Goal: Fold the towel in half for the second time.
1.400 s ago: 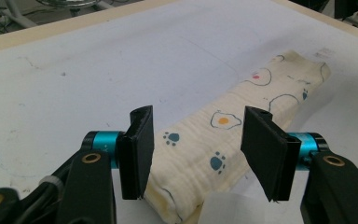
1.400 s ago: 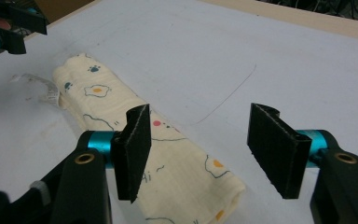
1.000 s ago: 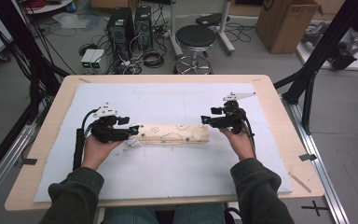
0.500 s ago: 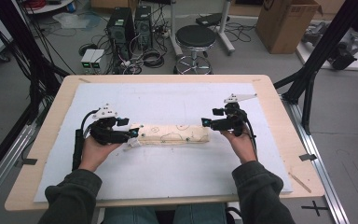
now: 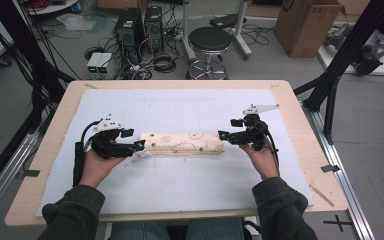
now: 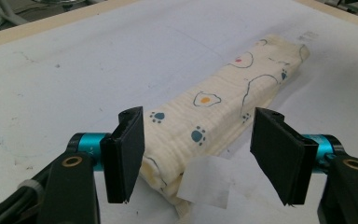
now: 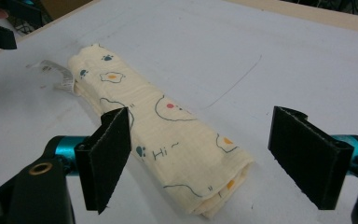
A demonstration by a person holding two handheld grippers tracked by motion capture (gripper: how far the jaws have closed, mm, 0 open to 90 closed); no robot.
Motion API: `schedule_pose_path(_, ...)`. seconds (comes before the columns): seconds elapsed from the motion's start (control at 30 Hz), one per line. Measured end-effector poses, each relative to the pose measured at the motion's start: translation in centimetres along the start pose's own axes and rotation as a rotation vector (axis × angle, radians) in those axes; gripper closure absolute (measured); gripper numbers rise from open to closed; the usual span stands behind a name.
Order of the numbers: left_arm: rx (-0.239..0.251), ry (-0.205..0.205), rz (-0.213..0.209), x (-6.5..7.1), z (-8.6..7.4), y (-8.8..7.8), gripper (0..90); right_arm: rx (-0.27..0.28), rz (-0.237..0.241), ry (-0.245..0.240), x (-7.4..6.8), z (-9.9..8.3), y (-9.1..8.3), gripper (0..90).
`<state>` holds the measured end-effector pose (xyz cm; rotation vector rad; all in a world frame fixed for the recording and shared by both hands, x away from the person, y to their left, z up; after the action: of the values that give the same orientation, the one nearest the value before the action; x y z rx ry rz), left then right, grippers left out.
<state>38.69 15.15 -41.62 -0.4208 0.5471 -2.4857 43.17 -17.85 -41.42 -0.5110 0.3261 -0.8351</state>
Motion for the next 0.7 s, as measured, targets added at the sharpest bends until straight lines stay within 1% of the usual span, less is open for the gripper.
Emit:
schedule_pose_path(0.17,-0.001,0.005,0.002,0.3,-0.2,-0.6,35.0,0.002,0.001,-0.018,-0.4,-0.1,-0.6,19.8)
schedule_pose_path(0.23,-0.001,0.008,0.001,0.4,-0.3,-0.8,34.9,0.013,-0.003,-0.025,-0.4,-0.2,-0.8,19.5)
schedule_pose_path(0.33,0.009,0.007,0.003,0.6,-0.3,-1.2,34.3,0.015,0.0,-0.02,-0.4,-0.6,-1.2,19.4)
schedule_pose_path(0.4,0.005,0.016,0.003,0.7,-0.3,-1.5,34.0,0.017,-0.004,-0.022,-0.3,-0.8,-1.4,19.3)
schedule_pose_path(0.5,0.004,0.018,0.006,0.9,-0.5,-1.8,33.6,0.02,-0.013,-0.023,-0.2,-1.2,-1.8,18.8)
schedule_pose_path(0.63,0.007,0.013,0.008,1.1,-0.7,-2.3,32.6,0.024,-0.021,-0.027,0.0,-1.6,-2.3,18.2)
schedule_pose_path(0.7,0.011,0.015,0.01,1.2,-0.8,-2.4,32.6,0.025,-0.023,-0.02,0.0,-1.8,-2.6,17.8)
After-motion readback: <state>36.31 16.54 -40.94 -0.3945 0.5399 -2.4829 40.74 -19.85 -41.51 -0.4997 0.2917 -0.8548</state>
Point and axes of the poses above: each handheld gripper's, and its own axes: y roughly forward along the jaws, z roughly out of its top, x roughly to its right, the point moved 8 cm from there along y, roughly forward along the jaws, and after that the axes turned 11 degrees about -z, right-handed, at the moved point
